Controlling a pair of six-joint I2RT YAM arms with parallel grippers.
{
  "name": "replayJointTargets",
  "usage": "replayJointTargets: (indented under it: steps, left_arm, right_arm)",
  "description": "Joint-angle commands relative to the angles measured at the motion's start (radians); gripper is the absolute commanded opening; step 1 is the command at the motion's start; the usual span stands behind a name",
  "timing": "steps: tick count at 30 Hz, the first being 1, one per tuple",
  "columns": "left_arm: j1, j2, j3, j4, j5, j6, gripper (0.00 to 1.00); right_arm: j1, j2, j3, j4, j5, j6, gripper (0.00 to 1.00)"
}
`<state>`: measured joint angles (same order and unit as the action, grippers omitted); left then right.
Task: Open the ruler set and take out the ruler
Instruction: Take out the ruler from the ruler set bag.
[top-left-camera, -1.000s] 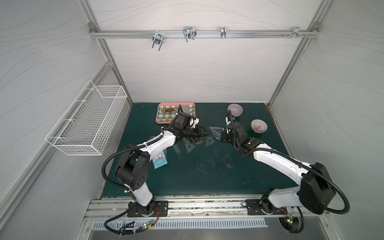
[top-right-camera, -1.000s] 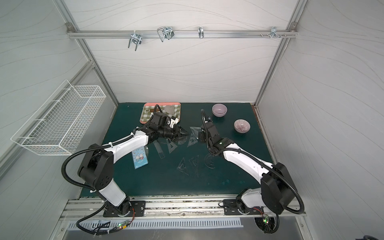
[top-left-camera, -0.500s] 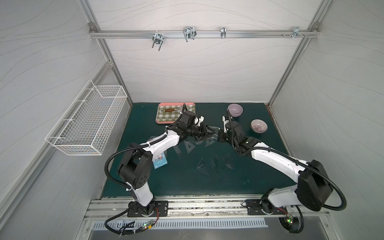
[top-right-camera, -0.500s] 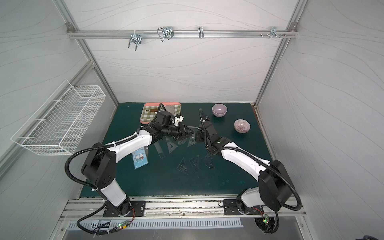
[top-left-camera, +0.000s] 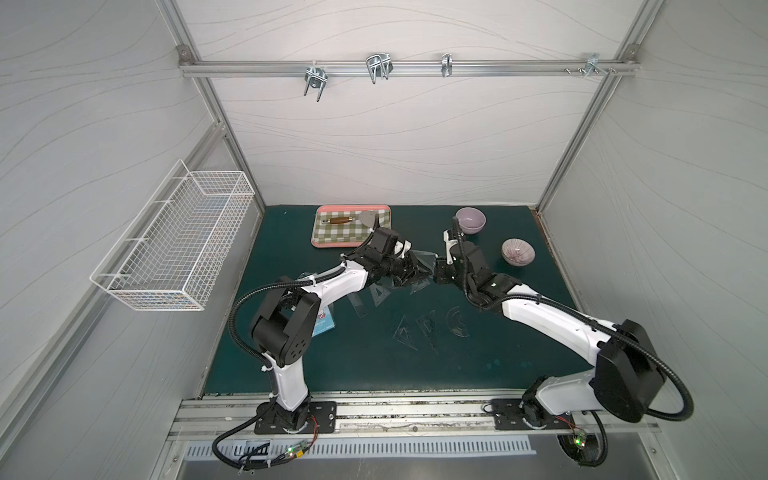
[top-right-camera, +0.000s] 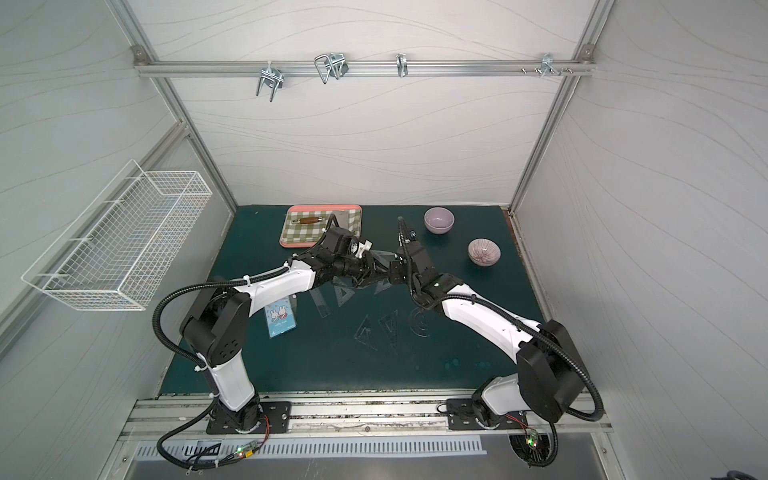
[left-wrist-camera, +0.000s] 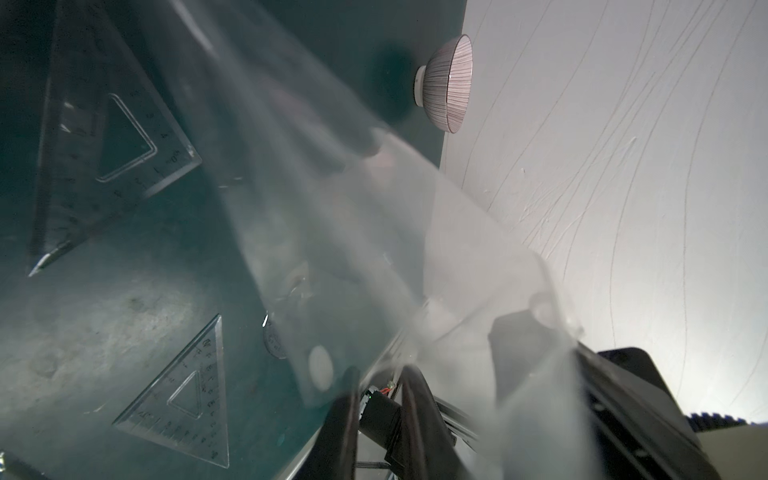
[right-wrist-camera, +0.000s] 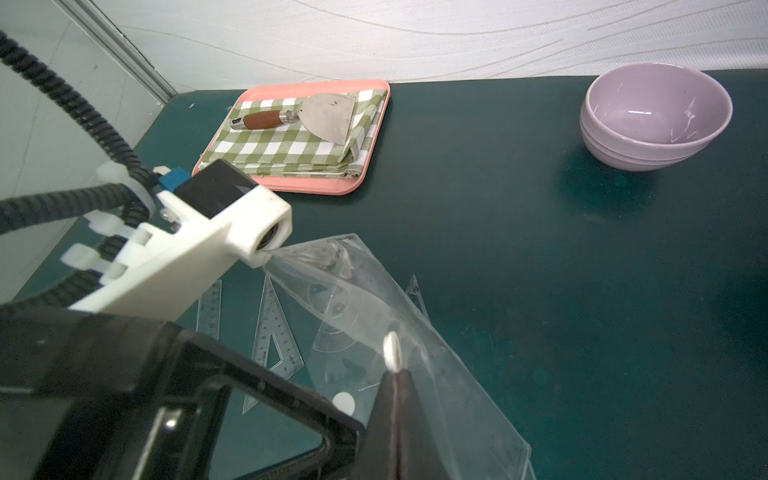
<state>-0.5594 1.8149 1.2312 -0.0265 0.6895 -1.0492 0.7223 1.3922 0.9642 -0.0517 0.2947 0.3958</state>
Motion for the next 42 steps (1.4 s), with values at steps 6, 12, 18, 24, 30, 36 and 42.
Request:
replayJointTargets:
  steps: [6,12,18,24,30,36,42]
  left_arm:
    - [-0.002,0.038,0.098,-0.042,-0.062,0.046,0.24]
    - [-0.002,0.067,0.135,-0.097,-0.096,0.085,0.26]
    - [-0.001,0.067,0.130,-0.079,-0.129,0.091,0.28]
    - [-0.002,0.034,0.095,0.010,-0.157,0.070,0.32]
    - [-0.003,0.029,0.087,0.053,-0.144,0.060,0.32]
    - [-0.020,0.050,0.110,0.045,-0.117,0.066,0.28]
    - [-0.051,0.079,0.155,-0.015,-0.113,0.115,0.25]
  right_arm:
    - [0.014,-0.065,-0.006,0.006,-0.037,0.002,0.00]
    - [0.018,-0.110,-0.038,0.006,-0.077,0.001,0.00]
    - [0.018,-0.116,-0.018,-0.015,-0.165,-0.029,0.00]
    - [0.017,-0.102,-0.005,-0.035,-0.223,-0.050,0.00]
    - [0.017,-0.101,0.002,-0.037,-0.233,-0.060,0.00]
    - [0.017,-0.099,0.015,-0.044,-0.227,-0.069,0.00]
    - [0.017,-0.100,0.024,-0.043,-0.214,-0.078,0.00]
